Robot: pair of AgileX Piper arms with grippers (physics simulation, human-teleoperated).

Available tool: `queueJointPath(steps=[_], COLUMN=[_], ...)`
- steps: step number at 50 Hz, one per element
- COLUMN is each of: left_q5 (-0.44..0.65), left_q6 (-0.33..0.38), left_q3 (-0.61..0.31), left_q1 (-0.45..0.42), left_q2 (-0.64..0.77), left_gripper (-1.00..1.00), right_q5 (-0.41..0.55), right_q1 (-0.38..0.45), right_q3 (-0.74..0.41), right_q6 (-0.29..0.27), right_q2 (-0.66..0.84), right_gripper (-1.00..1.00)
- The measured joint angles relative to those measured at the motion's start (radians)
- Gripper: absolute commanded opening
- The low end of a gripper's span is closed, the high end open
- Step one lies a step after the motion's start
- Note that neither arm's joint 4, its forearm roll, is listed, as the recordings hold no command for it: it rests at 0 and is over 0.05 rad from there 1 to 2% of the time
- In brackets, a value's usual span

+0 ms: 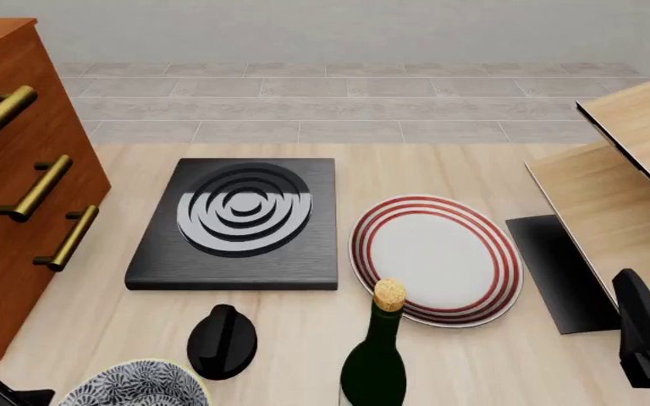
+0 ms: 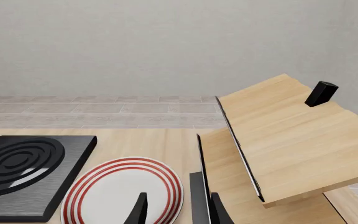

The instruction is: Put the bowl on the top of the cabinet.

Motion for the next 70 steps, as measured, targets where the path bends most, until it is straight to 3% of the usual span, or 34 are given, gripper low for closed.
queueJointPath(steps=[25, 26, 39, 70], left_q5=[-0.072, -0.073, -0.056, -0.039], left_q6=[0.018, 0.019, 0.024, 0.017], left_q3=[0.034, 0.035, -0.022, -0.371], left_q1=[0.026, 0.026, 0.028, 0.115], left_q2=[0.053, 0.054, 0.042, 0.128], left_gripper=[1.00, -1.00, -1.00, -1.00], right_q5=[0.000, 0.000, 0.000, 0.000], right_q1=[0.000, 0.000, 0.000, 0.000], right_q3=[0.000, 0.000, 0.000, 0.000], right_q6=[0.000, 0.000, 0.000, 0.000], right_q2=[0.000, 0.000, 0.000, 0.000], right_gripper=[1.00, 1.00, 1.00, 1.00])
